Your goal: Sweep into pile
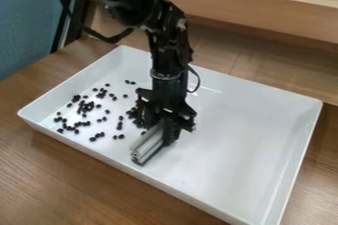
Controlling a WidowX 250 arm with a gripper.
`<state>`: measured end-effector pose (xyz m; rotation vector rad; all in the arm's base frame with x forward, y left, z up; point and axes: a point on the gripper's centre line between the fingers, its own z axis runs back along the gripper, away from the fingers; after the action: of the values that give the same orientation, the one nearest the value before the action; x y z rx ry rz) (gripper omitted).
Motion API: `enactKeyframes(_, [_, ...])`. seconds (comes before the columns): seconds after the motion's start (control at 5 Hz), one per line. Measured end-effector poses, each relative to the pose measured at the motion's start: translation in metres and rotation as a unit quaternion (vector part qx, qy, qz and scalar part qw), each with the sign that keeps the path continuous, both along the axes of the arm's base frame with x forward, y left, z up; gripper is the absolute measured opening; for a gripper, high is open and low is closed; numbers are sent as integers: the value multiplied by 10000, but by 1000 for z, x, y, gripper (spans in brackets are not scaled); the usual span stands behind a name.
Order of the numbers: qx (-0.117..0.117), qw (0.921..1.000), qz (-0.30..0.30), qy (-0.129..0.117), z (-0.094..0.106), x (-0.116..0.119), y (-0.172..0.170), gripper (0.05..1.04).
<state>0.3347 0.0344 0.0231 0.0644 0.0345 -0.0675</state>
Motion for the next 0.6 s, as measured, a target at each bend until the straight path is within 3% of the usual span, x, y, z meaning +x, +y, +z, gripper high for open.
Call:
enactKeyframes(0.2, [303,9991,-213,-197,1,4,13,399])
enactKeyframes(0.6, [351,9978,-291,-484,1,11,56,399])
